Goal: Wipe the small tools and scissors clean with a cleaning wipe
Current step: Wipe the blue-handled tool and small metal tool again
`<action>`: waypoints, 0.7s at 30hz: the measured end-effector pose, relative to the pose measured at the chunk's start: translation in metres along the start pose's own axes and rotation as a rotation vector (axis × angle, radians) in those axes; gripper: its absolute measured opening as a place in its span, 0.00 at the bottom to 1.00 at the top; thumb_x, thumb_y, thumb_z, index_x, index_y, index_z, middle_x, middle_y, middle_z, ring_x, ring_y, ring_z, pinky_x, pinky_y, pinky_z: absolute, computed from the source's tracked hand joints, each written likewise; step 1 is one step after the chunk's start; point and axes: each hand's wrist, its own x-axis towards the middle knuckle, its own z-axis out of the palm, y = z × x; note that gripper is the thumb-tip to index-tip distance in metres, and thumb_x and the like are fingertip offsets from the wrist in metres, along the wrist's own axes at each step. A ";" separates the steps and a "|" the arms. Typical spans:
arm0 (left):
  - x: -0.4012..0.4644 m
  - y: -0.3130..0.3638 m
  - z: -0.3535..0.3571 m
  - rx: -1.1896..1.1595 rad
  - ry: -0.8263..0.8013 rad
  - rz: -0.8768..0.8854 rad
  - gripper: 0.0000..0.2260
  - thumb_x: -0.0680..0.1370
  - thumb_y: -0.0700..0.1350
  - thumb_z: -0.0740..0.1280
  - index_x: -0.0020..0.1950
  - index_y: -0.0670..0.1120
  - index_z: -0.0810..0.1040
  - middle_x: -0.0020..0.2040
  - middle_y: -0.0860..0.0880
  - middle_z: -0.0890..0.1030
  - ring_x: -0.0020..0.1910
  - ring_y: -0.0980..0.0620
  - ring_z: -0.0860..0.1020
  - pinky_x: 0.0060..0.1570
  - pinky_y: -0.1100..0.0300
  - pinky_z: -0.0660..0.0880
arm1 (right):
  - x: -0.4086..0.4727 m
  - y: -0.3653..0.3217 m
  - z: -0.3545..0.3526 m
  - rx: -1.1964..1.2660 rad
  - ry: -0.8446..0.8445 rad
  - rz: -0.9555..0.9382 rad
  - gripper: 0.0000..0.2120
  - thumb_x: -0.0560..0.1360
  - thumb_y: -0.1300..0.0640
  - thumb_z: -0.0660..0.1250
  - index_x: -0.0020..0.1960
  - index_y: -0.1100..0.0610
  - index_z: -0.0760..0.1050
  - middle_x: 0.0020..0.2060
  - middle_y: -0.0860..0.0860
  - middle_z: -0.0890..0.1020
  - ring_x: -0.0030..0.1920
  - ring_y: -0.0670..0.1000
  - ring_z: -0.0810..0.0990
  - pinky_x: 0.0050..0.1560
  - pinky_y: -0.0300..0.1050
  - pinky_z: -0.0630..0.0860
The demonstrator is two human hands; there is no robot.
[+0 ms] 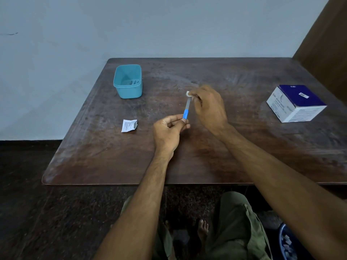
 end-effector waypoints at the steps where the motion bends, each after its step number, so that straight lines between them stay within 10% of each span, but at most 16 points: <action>1: 0.001 0.000 0.000 -0.002 0.005 -0.004 0.06 0.75 0.33 0.70 0.46 0.43 0.82 0.39 0.45 0.85 0.37 0.51 0.85 0.39 0.66 0.79 | -0.003 -0.002 0.000 0.017 -0.007 0.005 0.12 0.75 0.67 0.62 0.53 0.60 0.82 0.48 0.54 0.81 0.47 0.51 0.80 0.45 0.37 0.71; 8: 0.003 -0.003 0.001 -0.025 0.015 -0.005 0.06 0.75 0.32 0.70 0.46 0.42 0.83 0.40 0.44 0.85 0.39 0.48 0.85 0.41 0.63 0.80 | -0.024 -0.005 0.010 0.089 -0.019 0.032 0.13 0.74 0.65 0.61 0.52 0.56 0.82 0.48 0.51 0.82 0.46 0.49 0.79 0.45 0.43 0.75; 21: 0.002 -0.002 0.002 -0.035 0.016 0.008 0.07 0.75 0.32 0.69 0.44 0.44 0.83 0.37 0.45 0.85 0.37 0.50 0.84 0.42 0.62 0.81 | -0.038 -0.007 0.009 0.202 -0.034 0.120 0.10 0.74 0.67 0.65 0.49 0.57 0.82 0.44 0.49 0.82 0.41 0.39 0.75 0.40 0.24 0.68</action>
